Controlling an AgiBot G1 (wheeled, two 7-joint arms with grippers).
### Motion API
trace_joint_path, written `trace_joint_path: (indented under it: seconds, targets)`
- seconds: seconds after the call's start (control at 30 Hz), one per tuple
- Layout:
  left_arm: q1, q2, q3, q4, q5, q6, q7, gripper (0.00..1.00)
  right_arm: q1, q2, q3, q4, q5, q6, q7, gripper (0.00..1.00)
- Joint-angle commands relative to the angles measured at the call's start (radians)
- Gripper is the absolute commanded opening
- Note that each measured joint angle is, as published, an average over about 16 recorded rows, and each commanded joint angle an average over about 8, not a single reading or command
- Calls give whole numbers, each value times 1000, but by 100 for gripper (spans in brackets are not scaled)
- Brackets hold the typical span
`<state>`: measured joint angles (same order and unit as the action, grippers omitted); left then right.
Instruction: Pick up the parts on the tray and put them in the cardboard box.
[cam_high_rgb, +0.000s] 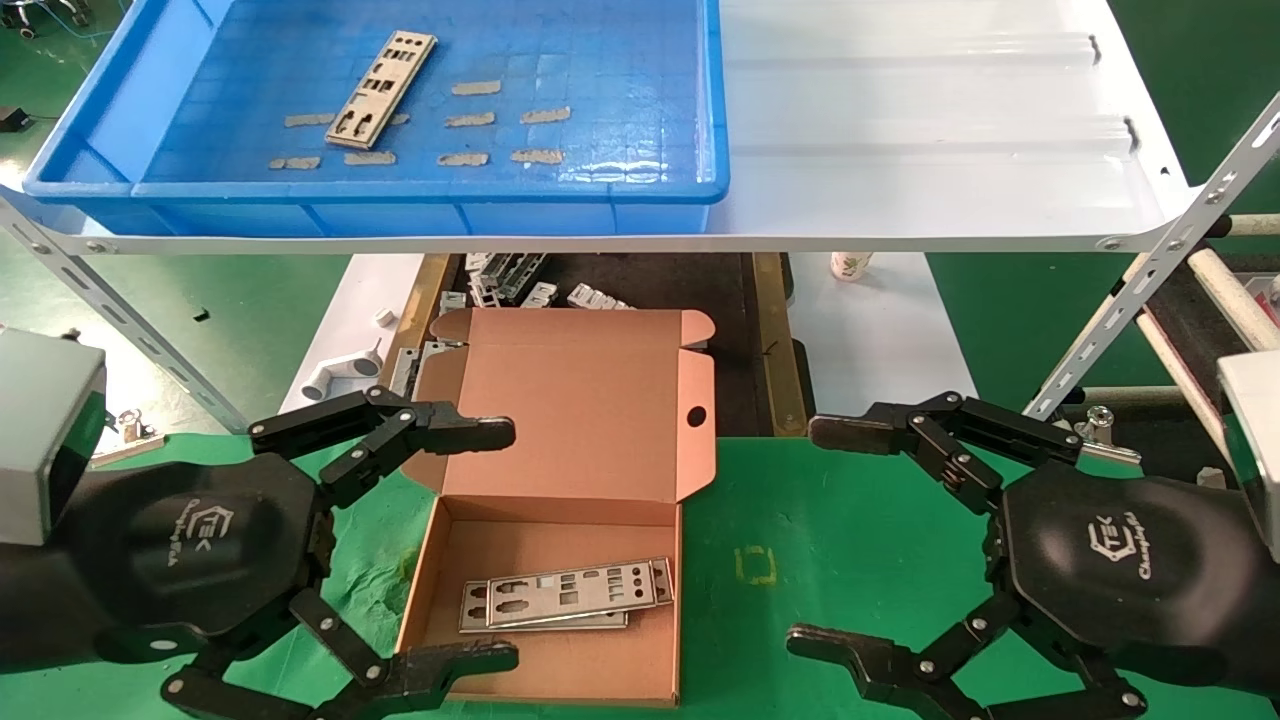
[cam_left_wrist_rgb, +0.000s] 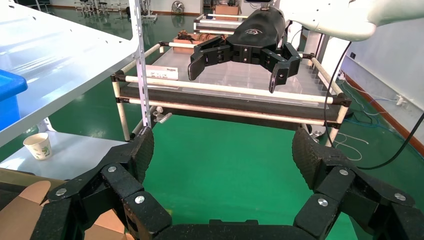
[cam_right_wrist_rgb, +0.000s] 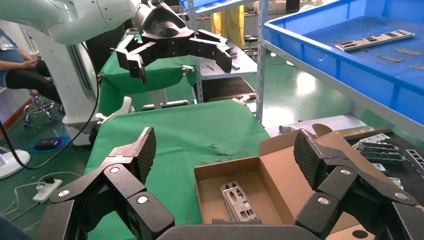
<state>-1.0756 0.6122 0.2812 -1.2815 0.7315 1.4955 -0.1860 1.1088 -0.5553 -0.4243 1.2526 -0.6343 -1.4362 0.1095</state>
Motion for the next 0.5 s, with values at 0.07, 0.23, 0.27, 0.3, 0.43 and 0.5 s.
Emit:
trace_joint_path:
  seconds: [0.07, 0.23, 0.27, 0.3, 0.43, 0.5]
  targets:
    - [0, 0, 0, 0, 0, 0, 0, 100, 0, 0, 0, 0, 0, 0, 0, 100]
    - [0, 0, 0, 0, 0, 0, 0, 100, 0, 0, 0, 0, 0, 0, 0, 100]
    - [0, 0, 0, 0, 0, 0, 0, 100, 0, 0, 0, 0, 0, 0, 0, 100]
    - [0, 0, 0, 0, 0, 0, 0, 100, 0, 0, 0, 0, 0, 0, 0, 100]
    - [0, 0, 0, 0, 0, 0, 0, 100, 0, 0, 0, 0, 0, 0, 0, 98]
    - [0, 0, 0, 0, 0, 0, 0, 100, 0, 0, 0, 0, 0, 0, 0, 83]
